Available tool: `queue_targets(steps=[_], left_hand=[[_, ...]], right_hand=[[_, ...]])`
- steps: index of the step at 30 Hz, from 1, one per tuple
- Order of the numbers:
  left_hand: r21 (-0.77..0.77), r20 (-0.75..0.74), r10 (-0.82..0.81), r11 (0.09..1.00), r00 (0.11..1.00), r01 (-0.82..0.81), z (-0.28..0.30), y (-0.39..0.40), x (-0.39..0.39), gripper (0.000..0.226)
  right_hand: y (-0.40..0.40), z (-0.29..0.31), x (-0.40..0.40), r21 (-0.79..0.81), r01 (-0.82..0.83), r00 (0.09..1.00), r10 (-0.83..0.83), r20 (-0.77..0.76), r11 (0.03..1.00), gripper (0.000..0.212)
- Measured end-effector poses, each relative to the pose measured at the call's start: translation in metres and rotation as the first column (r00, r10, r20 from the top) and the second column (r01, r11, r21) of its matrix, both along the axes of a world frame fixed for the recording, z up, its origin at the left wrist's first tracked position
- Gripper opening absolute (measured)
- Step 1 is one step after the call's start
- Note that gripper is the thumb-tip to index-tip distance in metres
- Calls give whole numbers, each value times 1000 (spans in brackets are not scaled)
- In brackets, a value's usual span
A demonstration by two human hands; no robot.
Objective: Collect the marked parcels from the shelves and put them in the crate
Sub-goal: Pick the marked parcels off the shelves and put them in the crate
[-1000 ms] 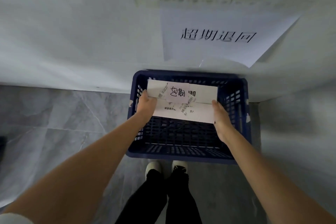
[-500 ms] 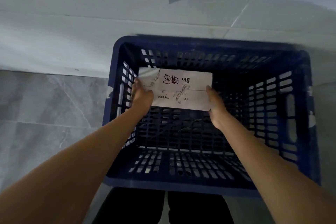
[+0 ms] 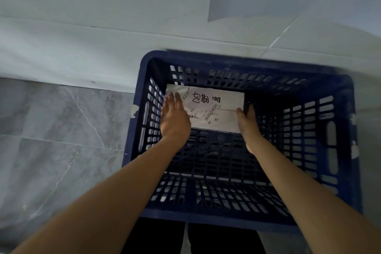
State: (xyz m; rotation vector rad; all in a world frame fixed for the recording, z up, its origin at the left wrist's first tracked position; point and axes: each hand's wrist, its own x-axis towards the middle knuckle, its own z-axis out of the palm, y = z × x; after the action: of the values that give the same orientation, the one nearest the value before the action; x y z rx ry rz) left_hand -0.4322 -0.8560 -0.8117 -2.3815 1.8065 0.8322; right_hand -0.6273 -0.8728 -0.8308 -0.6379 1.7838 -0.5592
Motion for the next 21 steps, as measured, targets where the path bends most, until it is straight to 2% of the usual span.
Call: queue_targets(steps=[3, 7, 10, 14, 17, 21], left_hand=[[-43, -45, -63, 997, 997, 61, 49, 2, 2, 62], [-173, -6, -148, 974, 989, 144, 154, 19, 4, 57], [-271, 63, -219, 935, 974, 228, 250, 37, 11, 60], [-398, 263, -327, 820, 908, 411, 366, 43, 33, 63], [-480, 315, -263, 785, 912, 392, 439, 37, 49, 63], [-544, 373, -120, 775, 920, 321, 508, 43, 73, 64]], right_hand=[[5, 49, 14, -189, -220, 959, 177, -220, 957, 60], [18, 156, 32, -302, -478, 831, 313, -460, 825, 60], [27, 257, 43, -348, -584, 732, 291, -616, 734, 60], [37, 370, 56, -420, -638, 674, 204, -710, 646, 62], [35, 434, 69, -437, -689, 633, 187, -751, 579, 63], [27, 507, 102, -446, -807, 542, 186, -819, 386, 63]])
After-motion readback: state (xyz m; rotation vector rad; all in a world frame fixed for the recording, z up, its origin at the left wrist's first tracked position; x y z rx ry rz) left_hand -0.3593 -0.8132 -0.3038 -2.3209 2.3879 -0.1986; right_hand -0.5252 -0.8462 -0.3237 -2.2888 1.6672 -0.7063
